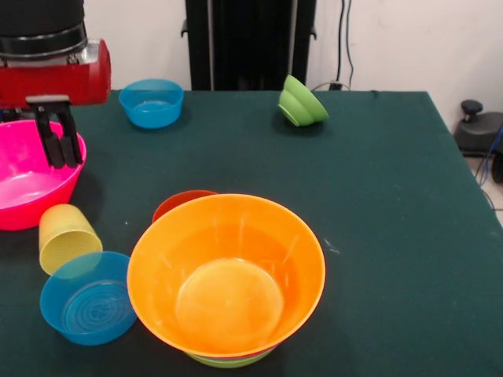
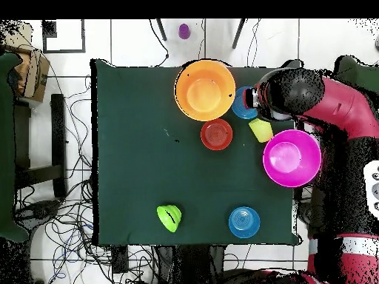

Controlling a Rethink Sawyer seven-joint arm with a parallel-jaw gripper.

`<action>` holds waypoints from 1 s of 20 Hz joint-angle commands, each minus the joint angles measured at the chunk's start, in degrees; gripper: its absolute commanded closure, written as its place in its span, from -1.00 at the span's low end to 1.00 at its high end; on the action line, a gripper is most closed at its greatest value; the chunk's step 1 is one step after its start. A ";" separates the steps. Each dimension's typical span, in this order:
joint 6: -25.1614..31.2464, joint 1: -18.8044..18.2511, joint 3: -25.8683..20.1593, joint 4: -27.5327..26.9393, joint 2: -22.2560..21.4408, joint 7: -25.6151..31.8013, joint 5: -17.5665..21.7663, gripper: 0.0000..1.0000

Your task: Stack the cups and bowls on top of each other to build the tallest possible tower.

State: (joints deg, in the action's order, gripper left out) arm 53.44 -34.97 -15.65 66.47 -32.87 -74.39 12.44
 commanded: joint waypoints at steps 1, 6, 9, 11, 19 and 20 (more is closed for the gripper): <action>-4.65 0.83 -0.93 3.16 3.33 -1.22 3.14 1.00; -4.92 0.57 -1.15 1.85 5.14 -0.92 2.61 1.00; -4.50 0.21 -1.48 1.52 5.42 0.38 2.58 1.00; -3.64 0.24 -1.31 1.02 5.54 0.45 2.52 1.00; 3.31 1.04 -0.16 -2.73 6.32 1.41 2.72 1.00; 3.57 1.07 -0.18 -2.98 6.44 1.54 2.68 1.00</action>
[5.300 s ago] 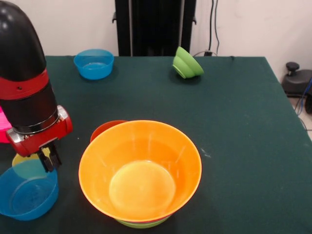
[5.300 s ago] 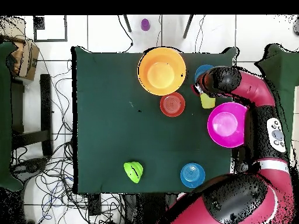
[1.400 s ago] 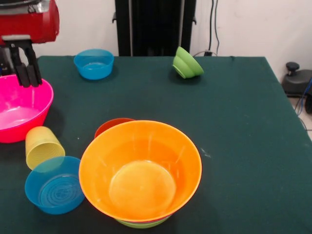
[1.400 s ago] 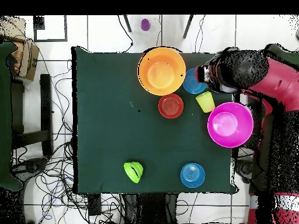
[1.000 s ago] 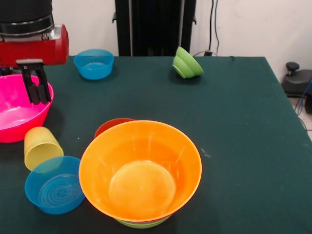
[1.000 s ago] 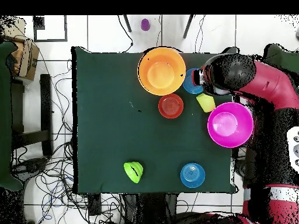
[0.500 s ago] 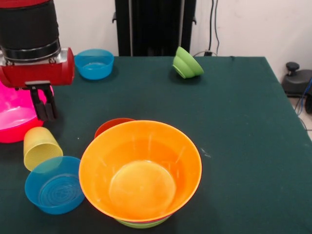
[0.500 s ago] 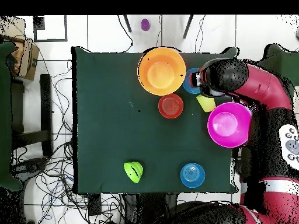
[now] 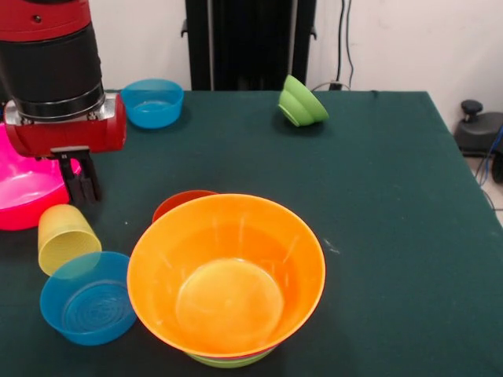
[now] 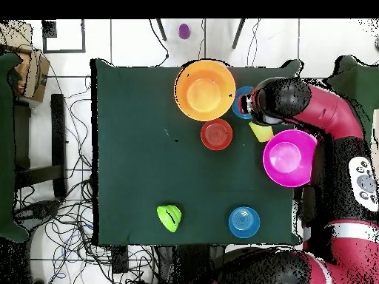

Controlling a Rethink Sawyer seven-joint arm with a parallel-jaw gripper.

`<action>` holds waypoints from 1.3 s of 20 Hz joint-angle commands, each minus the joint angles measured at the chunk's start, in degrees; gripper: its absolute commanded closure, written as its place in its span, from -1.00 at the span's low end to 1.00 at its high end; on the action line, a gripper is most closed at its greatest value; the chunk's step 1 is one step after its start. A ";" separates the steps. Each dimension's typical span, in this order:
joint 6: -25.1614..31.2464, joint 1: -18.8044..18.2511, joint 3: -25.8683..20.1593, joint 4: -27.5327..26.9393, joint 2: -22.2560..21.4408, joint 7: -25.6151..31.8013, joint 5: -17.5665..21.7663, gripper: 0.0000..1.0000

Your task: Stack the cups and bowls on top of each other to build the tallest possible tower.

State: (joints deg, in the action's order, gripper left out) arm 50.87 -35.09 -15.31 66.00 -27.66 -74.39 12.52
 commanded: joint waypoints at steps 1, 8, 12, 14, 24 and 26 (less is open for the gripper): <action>6.14 1.21 -0.52 -2.55 1.26 1.46 2.53 1.00; 7.70 1.40 -0.59 -3.48 1.65 2.46 2.72 -1.00; 7.85 0.96 -1.32 -3.39 1.91 3.50 2.39 -1.00; 8.20 1.01 -1.24 -3.81 2.08 3.91 2.61 -1.00; 8.26 1.38 -1.42 -13.77 10.40 2.76 3.37 -1.00; 8.42 1.54 -1.49 -17.15 12.97 2.84 3.70 -1.00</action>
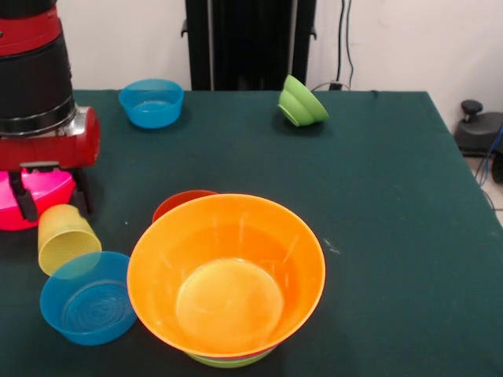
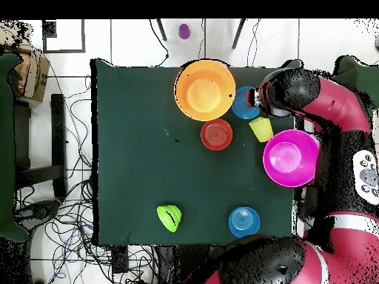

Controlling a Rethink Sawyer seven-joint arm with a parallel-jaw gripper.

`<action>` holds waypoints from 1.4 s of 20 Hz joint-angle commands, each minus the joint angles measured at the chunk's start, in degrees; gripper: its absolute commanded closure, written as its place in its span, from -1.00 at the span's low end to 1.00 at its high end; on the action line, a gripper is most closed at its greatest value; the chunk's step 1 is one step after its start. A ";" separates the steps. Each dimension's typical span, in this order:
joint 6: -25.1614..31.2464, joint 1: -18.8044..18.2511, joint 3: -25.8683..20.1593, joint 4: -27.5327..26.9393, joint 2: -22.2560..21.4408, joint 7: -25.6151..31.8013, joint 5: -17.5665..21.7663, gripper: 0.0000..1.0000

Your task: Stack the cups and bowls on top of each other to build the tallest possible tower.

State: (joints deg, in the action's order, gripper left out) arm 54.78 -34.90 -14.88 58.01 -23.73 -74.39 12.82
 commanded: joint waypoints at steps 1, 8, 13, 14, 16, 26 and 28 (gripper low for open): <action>4.86 1.43 -1.91 -10.58 9.96 2.82 3.43 -1.00; 6.25 2.00 -1.75 -17.40 14.54 2.18 3.16 -1.00; 4.73 2.87 -0.43 -17.16 14.28 2.23 3.81 -1.00; 4.28 3.15 -0.05 -17.00 14.09 2.21 4.10 -1.00; 3.47 3.52 0.49 -16.53 13.91 1.68 4.20 -1.00; 0.53 4.96 2.51 -13.51 12.43 -1.56 3.39 -1.00; 0.06 5.10 2.88 -13.00 12.18 -1.54 3.28 -1.00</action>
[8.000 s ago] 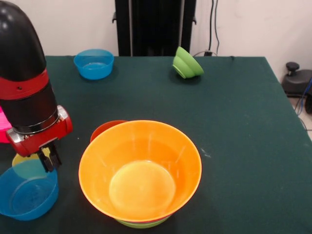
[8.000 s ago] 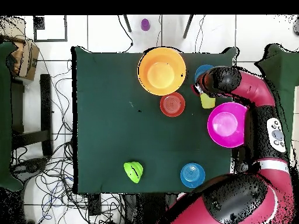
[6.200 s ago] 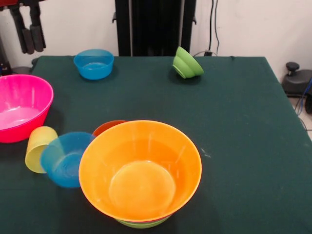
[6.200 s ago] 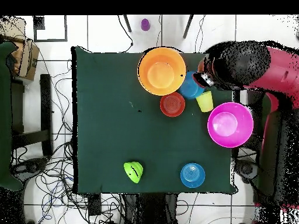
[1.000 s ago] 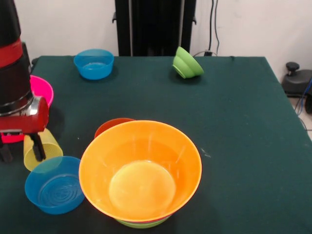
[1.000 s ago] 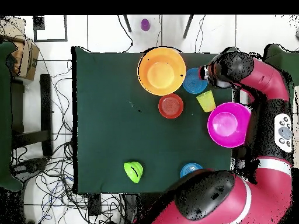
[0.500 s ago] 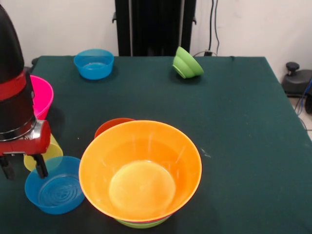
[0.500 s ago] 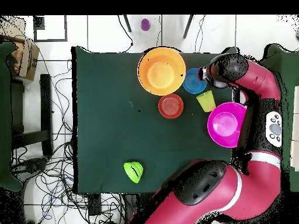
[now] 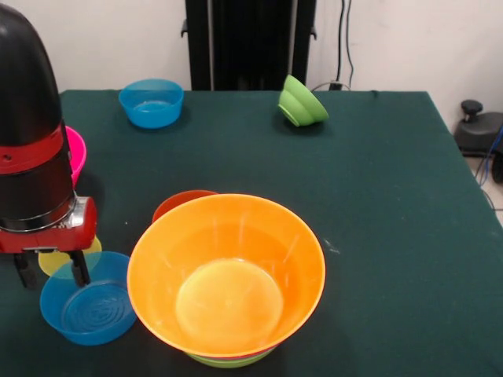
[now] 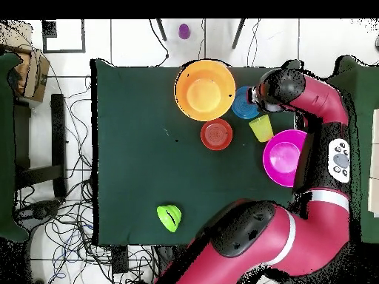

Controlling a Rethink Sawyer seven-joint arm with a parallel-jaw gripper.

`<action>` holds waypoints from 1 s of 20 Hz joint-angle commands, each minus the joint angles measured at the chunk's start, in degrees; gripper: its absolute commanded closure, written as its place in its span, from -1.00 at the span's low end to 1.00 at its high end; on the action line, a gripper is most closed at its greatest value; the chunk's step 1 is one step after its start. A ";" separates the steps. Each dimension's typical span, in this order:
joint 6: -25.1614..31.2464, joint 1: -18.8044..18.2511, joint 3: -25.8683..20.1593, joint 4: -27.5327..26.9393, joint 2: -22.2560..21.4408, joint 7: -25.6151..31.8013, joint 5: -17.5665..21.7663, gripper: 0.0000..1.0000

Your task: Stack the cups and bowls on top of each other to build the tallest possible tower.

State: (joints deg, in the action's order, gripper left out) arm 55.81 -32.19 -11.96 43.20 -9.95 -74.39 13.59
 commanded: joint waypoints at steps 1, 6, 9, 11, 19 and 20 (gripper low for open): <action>-1.24 2.37 0.02 2.10 -1.70 -1.47 2.31 -1.00; -0.97 2.41 0.18 2.29 -1.86 -0.32 1.88 -1.00; -0.55 2.34 0.11 1.81 -1.63 -0.40 1.58 -1.00; -0.02 2.35 0.08 1.33 -1.40 -0.20 1.39 1.00; -0.18 2.03 -0.22 1.86 -1.54 0.46 1.05 1.00; -0.07 2.01 -0.31 1.70 -1.46 0.57 1.01 1.00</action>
State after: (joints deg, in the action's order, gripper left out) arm 55.81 -31.30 -10.38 43.20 -10.02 -74.39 13.59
